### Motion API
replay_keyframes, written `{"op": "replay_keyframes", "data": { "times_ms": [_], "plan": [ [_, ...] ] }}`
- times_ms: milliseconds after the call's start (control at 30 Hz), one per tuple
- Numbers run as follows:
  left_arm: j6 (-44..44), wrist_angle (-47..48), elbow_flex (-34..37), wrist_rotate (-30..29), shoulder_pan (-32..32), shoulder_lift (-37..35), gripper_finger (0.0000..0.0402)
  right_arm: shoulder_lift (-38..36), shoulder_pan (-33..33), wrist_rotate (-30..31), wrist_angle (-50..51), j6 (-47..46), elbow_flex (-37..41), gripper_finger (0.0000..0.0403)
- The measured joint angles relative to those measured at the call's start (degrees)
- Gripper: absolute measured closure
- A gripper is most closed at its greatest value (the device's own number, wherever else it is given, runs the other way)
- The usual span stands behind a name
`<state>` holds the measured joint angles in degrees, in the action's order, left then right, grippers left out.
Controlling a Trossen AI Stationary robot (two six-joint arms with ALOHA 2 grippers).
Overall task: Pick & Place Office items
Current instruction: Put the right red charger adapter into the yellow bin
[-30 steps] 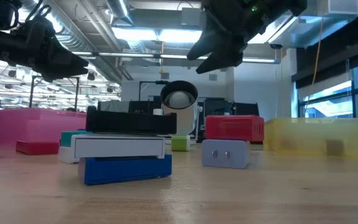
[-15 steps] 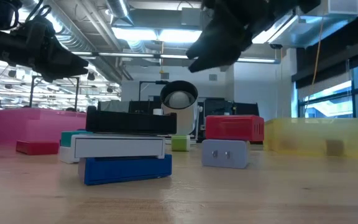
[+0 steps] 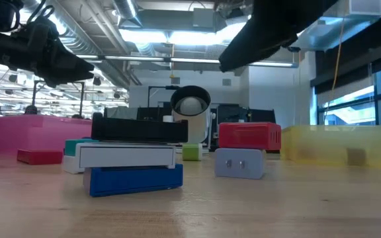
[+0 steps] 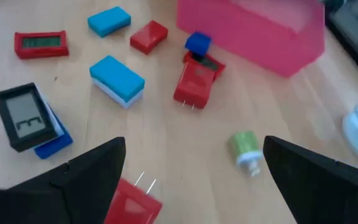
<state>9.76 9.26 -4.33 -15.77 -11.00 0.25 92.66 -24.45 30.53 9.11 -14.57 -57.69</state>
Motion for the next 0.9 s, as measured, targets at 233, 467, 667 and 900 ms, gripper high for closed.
{"op": "replay_keyframes", "data": {
  "times_ms": [233,467,667,900],
  "plan": [
    [0.00,0.02,0.02,0.00,0.00,0.00,0.0198,0.00,-0.04,3.34,3.15,-13.43,0.00,0.0018],
    [0.00,0.02,0.02,0.00,0.00,0.00,0.0198,1.82,-0.41,3.23,4.05,-18.04,0.02,0.0018],
    [0.00,0.04,0.02,-0.02,0.02,0.00,0.0197,6.14,-1.59,2.03,4.21,-18.63,-0.02,0.0018],
    [0.00,-0.01,0.01,0.00,0.02,0.00,0.0198,8.63,-2.02,1.53,4.21,-24.16,-0.02,0.0018]
  ]
}}
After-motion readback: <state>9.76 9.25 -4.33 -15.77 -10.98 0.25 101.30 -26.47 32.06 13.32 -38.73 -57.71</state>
